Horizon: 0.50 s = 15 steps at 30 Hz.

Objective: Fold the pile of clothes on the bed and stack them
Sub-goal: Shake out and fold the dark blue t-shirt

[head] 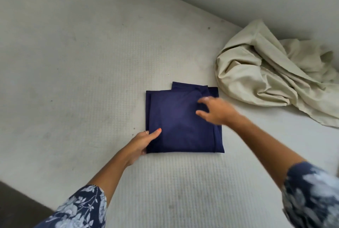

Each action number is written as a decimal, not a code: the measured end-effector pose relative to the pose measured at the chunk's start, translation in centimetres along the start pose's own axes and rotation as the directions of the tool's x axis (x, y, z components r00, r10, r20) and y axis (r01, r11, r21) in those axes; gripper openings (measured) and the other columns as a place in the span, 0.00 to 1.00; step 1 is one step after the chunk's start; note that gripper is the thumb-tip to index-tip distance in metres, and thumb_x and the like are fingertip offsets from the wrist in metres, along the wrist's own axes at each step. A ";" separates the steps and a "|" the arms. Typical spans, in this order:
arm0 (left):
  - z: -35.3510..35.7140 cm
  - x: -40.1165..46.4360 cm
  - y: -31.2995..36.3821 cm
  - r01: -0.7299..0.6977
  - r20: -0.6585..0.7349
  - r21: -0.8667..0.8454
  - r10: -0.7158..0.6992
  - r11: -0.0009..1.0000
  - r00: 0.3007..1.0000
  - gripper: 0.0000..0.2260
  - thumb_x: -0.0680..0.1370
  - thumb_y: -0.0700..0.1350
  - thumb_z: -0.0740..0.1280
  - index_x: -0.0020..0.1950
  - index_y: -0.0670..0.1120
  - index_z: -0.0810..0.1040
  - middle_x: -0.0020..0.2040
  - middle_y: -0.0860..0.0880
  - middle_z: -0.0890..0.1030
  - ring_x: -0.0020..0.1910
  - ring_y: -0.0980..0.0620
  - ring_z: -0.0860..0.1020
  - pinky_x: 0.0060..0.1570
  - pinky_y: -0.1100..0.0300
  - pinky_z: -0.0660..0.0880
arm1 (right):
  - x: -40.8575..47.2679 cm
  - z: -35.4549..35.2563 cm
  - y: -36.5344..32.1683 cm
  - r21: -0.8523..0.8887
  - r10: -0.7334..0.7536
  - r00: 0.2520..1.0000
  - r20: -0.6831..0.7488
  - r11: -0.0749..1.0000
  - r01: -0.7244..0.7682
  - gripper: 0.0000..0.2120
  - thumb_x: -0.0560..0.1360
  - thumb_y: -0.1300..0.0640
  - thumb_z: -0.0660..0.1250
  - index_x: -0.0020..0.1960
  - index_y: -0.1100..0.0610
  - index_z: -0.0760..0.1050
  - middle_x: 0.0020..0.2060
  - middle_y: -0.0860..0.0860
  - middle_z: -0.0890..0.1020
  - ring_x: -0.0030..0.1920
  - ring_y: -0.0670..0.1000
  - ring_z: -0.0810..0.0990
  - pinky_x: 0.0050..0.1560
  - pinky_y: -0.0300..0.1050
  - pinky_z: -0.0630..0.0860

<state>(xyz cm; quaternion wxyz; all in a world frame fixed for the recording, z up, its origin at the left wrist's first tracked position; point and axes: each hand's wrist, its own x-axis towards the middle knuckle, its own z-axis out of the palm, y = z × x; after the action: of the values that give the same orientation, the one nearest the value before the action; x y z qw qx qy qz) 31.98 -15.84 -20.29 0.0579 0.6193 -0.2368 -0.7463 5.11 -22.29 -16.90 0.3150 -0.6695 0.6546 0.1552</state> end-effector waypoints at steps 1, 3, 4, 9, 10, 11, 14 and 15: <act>0.7 0.0 0.1 -0.035 -0.070 0.041 0.038 0.999 0.997 0.19 0.75 0.57 0.68 0.61 0.50 0.73 0.59 0.61 0.73 0.60 0.57 0.73 0.61 0.59 0.70 | -1.2 1.7 0.0 0.019 0.042 0.998 -0.046 0.999 -0.041 0.28 0.77 0.42 0.62 0.73 0.52 0.63 0.71 0.51 0.68 0.67 0.57 0.69 0.65 0.53 0.68; 1.4 0.4 0.2 -0.078 -0.180 0.107 0.097 0.991 0.979 0.14 0.76 0.54 0.68 0.56 0.48 0.77 0.53 0.56 0.80 0.50 0.59 0.77 0.47 0.64 0.73 | -3.5 4.8 -0.2 0.129 0.191 0.971 -0.142 0.976 -0.173 0.33 0.76 0.39 0.61 0.75 0.54 0.58 0.74 0.52 0.62 0.69 0.58 0.66 0.65 0.56 0.66; 1.6 0.9 0.1 -0.087 -0.229 0.129 0.115 0.988 0.967 0.14 0.76 0.54 0.68 0.55 0.47 0.78 0.51 0.54 0.81 0.49 0.57 0.79 0.45 0.63 0.74 | -4.5 6.0 -0.4 0.212 0.296 0.942 -0.162 0.942 -0.260 0.37 0.75 0.38 0.62 0.76 0.56 0.55 0.73 0.54 0.62 0.69 0.60 0.66 0.64 0.57 0.67; 2.6 2.7 -0.6 0.039 -0.543 0.271 0.119 0.962 0.831 0.25 0.72 0.60 0.69 0.52 0.38 0.73 0.51 0.42 0.81 0.49 0.43 0.80 0.44 0.54 0.77 | -5.6 8.8 -1.8 0.526 0.621 0.778 -0.096 0.695 -0.490 0.40 0.72 0.35 0.65 0.70 0.63 0.60 0.66 0.59 0.67 0.65 0.64 0.67 0.60 0.60 0.70; 3.0 2.6 -0.5 0.046 -0.569 0.243 0.104 0.969 0.816 0.29 0.72 0.62 0.69 0.56 0.37 0.72 0.53 0.42 0.80 0.51 0.42 0.79 0.45 0.53 0.77 | -5.4 8.9 -2.2 0.559 0.645 0.760 -0.084 0.662 -0.499 0.38 0.72 0.36 0.66 0.68 0.63 0.61 0.65 0.59 0.69 0.65 0.64 0.69 0.60 0.60 0.69; 3.4 2.7 -0.5 0.041 -0.568 0.205 0.085 0.978 0.819 0.32 0.71 0.62 0.69 0.60 0.36 0.70 0.55 0.42 0.79 0.52 0.43 0.79 0.48 0.52 0.78 | -5.1 9.0 -2.5 0.602 0.672 0.739 -0.050 0.611 -0.515 0.37 0.72 0.38 0.67 0.67 0.64 0.62 0.63 0.60 0.72 0.64 0.63 0.70 0.61 0.60 0.68; 3.9 2.5 -0.1 0.028 -0.539 0.146 0.056 0.989 0.840 0.35 0.69 0.62 0.72 0.62 0.37 0.70 0.56 0.44 0.78 0.52 0.44 0.79 0.46 0.53 0.79 | -4.2 8.9 -3.0 0.776 0.679 0.718 0.156 0.365 -0.514 0.34 0.73 0.48 0.71 0.68 0.65 0.59 0.60 0.60 0.76 0.60 0.62 0.75 0.60 0.58 0.71; 3.8 2.5 0.1 0.025 -0.525 0.160 0.064 0.987 0.849 0.32 0.69 0.61 0.73 0.59 0.37 0.72 0.54 0.44 0.79 0.49 0.44 0.79 0.41 0.54 0.79 | -3.9 8.8 -2.9 0.830 0.646 0.735 0.208 0.281 -0.481 0.32 0.74 0.51 0.71 0.68 0.65 0.60 0.60 0.60 0.76 0.56 0.60 0.76 0.54 0.55 0.75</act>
<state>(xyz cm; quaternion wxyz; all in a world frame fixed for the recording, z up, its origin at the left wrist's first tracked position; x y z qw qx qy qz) 27.73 -15.80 -22.01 0.0780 0.8008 -0.2774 -0.5250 9.42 -13.93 -20.51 0.4642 -0.1616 0.8597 -0.1387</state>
